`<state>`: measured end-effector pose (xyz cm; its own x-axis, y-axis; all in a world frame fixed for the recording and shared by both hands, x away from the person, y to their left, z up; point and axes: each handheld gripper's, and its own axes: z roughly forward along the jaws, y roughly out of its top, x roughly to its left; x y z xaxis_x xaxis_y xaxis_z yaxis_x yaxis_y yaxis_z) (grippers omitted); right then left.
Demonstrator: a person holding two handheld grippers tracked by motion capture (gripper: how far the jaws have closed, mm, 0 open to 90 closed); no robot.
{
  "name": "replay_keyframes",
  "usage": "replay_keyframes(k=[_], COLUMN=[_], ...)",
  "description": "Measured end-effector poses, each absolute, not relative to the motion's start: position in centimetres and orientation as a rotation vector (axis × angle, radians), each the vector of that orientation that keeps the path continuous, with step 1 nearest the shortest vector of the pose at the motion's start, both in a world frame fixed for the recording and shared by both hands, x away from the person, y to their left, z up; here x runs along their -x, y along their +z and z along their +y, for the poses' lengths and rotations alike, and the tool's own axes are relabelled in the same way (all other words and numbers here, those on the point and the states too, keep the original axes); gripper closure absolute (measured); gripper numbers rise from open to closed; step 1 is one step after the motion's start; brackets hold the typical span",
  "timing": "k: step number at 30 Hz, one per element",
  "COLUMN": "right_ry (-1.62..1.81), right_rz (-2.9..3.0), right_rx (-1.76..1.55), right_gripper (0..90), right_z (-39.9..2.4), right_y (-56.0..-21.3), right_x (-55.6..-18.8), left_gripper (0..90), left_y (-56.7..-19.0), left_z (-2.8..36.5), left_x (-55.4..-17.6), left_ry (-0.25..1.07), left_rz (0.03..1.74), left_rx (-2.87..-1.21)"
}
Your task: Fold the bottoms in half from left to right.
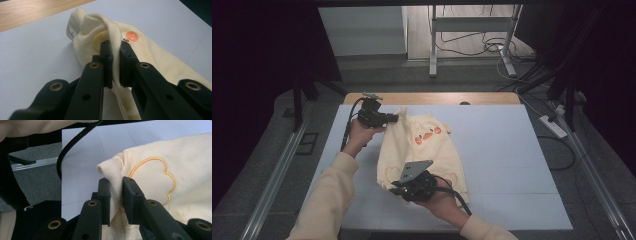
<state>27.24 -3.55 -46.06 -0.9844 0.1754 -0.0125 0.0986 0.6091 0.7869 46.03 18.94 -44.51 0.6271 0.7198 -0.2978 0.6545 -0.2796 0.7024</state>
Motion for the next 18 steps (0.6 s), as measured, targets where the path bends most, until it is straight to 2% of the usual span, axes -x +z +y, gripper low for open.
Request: replay_keyframes(k=[18], right_ry=[1.315], right_rz=[2.702], right_rx=[-0.345], right_gripper=[77.1], right_z=[-7.9], right_y=[-46.3], right_x=[-27.5], left_gripper=[82.0], left_y=[-45.1], left_z=[17.6], left_x=[-46.3], left_ry=[0.085], left_rz=[1.075], left_rx=[-1.995])
